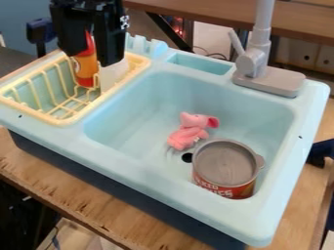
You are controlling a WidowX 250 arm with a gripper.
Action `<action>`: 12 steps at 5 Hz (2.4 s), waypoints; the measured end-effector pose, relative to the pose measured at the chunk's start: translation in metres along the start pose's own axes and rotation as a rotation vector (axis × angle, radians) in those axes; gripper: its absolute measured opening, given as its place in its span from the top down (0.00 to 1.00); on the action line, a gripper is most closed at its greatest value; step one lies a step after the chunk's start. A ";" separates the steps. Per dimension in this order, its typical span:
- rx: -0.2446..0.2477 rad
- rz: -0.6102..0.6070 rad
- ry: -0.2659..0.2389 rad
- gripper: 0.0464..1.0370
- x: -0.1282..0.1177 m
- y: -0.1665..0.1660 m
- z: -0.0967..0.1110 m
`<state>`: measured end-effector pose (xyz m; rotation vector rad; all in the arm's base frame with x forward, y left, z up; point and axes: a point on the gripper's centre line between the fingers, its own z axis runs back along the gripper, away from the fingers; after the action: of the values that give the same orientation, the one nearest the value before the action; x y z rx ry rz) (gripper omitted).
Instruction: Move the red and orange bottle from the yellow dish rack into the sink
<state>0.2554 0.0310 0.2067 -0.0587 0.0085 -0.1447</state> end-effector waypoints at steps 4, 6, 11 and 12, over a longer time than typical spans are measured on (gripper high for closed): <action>0.155 -0.025 -0.052 0.04 0.022 0.049 0.036; 0.190 -0.018 -0.067 0.04 0.031 0.099 0.042; 0.134 -0.009 0.037 0.07 0.075 0.114 -0.003; 0.103 -0.020 0.009 0.35 0.080 0.110 -0.010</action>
<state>0.3501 0.1279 0.1901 0.0444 0.0095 -0.1649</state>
